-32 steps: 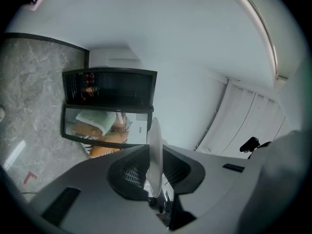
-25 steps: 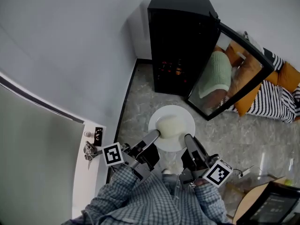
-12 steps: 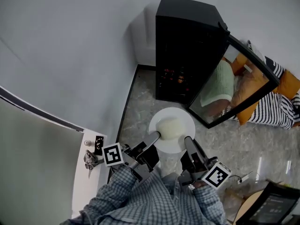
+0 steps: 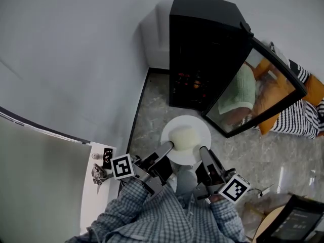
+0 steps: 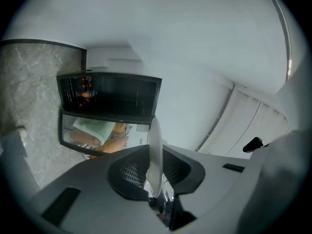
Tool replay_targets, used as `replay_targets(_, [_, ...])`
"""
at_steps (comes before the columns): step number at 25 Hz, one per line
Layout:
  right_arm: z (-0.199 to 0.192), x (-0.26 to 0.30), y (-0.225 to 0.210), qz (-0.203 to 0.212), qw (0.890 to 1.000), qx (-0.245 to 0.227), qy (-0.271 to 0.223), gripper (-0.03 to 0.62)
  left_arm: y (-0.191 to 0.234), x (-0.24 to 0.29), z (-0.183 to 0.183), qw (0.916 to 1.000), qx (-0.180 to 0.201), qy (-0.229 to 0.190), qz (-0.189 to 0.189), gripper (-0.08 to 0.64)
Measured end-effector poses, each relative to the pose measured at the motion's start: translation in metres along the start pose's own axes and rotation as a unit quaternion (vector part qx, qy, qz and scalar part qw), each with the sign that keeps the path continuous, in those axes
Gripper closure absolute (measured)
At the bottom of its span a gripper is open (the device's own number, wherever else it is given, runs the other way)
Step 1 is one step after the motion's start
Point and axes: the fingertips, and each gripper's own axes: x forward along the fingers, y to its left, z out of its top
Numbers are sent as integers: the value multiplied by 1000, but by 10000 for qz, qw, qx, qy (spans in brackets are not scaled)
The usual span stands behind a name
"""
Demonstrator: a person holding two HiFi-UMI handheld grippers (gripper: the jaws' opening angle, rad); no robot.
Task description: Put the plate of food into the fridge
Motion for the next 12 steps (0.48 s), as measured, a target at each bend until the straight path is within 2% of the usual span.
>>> replay_targets(5, [13,14,-9,9,9999,99,77,520,3,16,11,9999,44,-104,31,497])
replay_targets(12, [47,34,-19,80,9998,9,209,520,2,50,25,9998,109,-194,-24,497])
